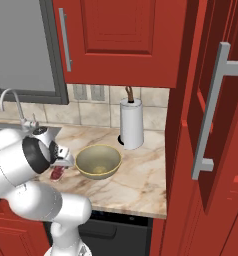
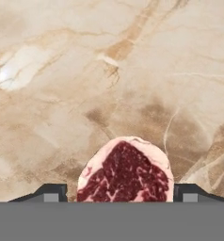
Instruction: Retrieve the bowl from the cabinet, then place the raw meat into the bowl to avoid contamination.
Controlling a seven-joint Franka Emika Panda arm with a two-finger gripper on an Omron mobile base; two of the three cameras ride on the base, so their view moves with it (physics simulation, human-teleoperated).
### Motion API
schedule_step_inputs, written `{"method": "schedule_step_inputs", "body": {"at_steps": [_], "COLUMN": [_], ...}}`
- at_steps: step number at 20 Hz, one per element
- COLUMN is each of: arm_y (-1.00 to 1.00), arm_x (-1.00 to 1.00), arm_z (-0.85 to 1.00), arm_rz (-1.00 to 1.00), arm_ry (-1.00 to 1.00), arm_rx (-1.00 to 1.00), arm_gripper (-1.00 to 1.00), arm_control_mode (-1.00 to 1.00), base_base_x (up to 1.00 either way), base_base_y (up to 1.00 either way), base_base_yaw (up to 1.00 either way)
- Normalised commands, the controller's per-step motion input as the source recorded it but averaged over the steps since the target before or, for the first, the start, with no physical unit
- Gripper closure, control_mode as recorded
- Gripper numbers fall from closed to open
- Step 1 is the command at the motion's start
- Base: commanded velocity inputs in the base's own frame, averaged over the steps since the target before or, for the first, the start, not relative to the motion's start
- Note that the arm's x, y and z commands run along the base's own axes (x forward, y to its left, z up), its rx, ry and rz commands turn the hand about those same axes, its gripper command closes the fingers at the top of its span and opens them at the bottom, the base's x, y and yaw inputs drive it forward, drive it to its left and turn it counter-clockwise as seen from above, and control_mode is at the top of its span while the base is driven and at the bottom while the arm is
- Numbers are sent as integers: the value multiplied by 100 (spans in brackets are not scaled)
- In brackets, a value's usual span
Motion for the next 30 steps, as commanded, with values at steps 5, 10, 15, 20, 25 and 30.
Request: {"method": "schedule_step_inputs", "body": {"at_steps": [5,10,15,20,25,30], "arm_y": [0,0,0,0,-5,-16], "arm_x": [5,0,0,-3,-17,-23], "arm_z": [-41,-41,-41,-14,9,60], "arm_rz": [0,0,0,-1,-7,-7], "arm_ry": [0,6,5,0,0,0], "arm_rx": [-1,0,1,1,0,4], "arm_gripper": [-100,-100,100,100,100,100], "arm_control_mode": [-100,-100,-100,-100,-100,-100], "base_base_x": [0,0,0,0,0,0], "base_base_y": [0,0,0,0,0,0], "base_base_yaw": [0,0,0,0,0,0]}}
